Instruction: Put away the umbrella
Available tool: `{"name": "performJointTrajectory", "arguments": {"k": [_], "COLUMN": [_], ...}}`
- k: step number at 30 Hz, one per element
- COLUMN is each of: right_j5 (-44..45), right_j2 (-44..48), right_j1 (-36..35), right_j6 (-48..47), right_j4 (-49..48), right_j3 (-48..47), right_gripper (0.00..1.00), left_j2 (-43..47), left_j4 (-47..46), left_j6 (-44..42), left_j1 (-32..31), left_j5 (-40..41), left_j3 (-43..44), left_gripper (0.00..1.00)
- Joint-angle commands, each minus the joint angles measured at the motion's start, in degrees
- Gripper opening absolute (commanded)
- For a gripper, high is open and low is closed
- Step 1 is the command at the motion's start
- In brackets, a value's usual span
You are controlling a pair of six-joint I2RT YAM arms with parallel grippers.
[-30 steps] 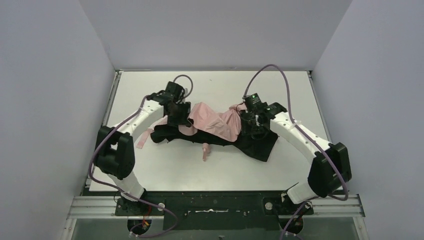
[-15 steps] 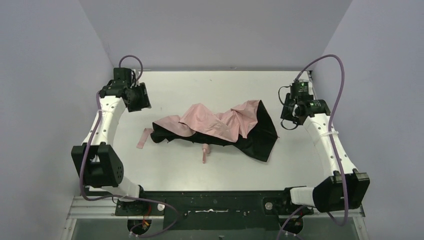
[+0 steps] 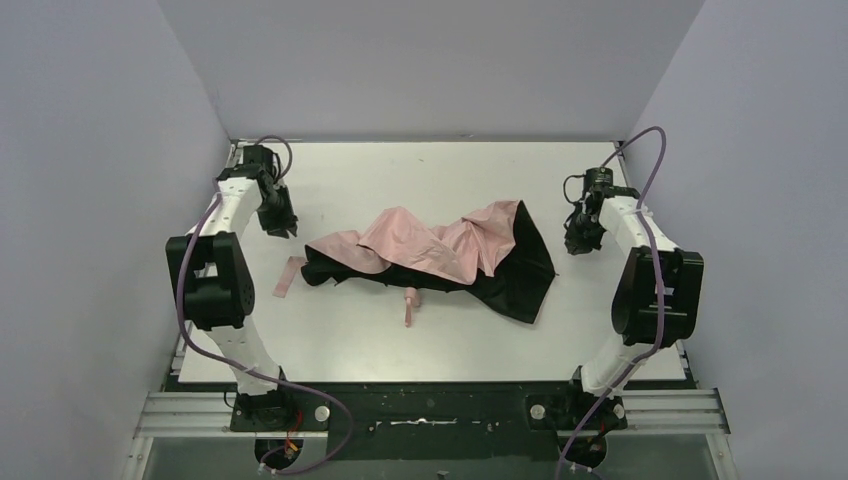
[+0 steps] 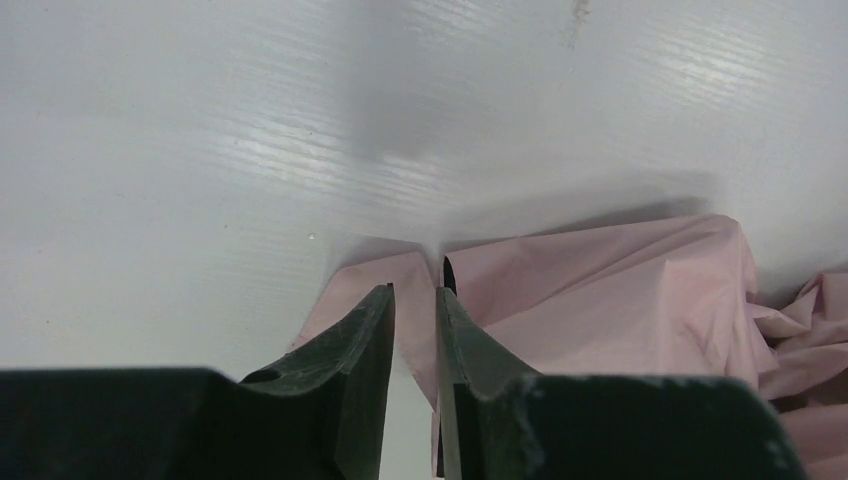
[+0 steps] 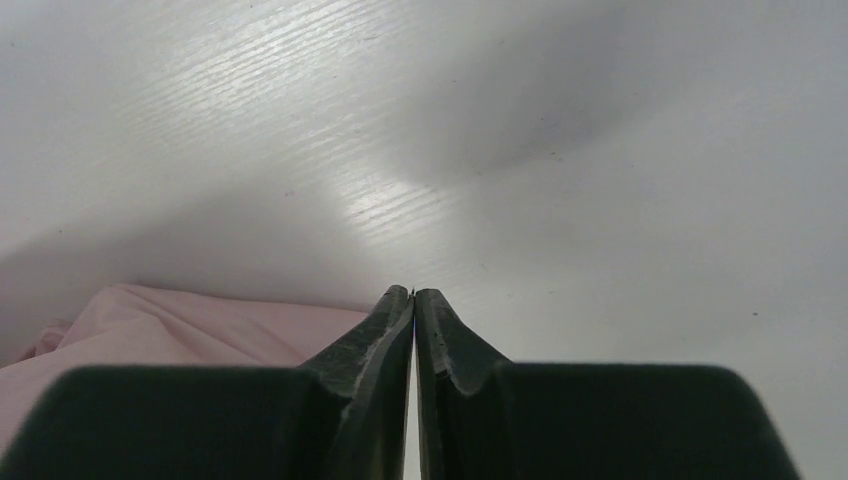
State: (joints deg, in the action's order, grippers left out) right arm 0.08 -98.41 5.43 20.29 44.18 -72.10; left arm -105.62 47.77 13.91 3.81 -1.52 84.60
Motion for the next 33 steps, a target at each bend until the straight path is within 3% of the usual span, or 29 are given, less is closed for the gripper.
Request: {"name": "performJointTrajectory", "arguments": {"k": [1,3,14,24,33], "right_j5": [-2.0,-2.5,-3.6,-5.0,-10.2], "right_j2": [-0.3,-0.5,-2.6,-0.9,3.6], "right_j1": [-0.7,-0.7,-3.7,-9.5,-17.2], "right_j6": [0.3,0.7,1.3,1.4,5.6], "right_j4": [-0.6,-1.5,-2.9,-2.9,-5.9], "right_j3": [-0.5,1.1,4.7,9.1,14.7], "right_gripper": [0.05,0.0,0.0,0.0,0.0], "left_j2": [-3.7,-5.5,-9.0,-8.9,-6.4], "left_j4": [2.4,3.2,2.0,3.3,-1.8], "left_j6": [-1.6,-1.9,-2.7,-0.1,3.5], "left_j1": [0.1,0.1,-3.3,-11.0,-19.8], "left_j5": [1.1,2.3,2.3,1.7,-3.2], "left_j3": [4.4,4.9,4.0,1.6,-4.0], "left_gripper": [0.16,0.12,0.04,0.0,0.0]}}
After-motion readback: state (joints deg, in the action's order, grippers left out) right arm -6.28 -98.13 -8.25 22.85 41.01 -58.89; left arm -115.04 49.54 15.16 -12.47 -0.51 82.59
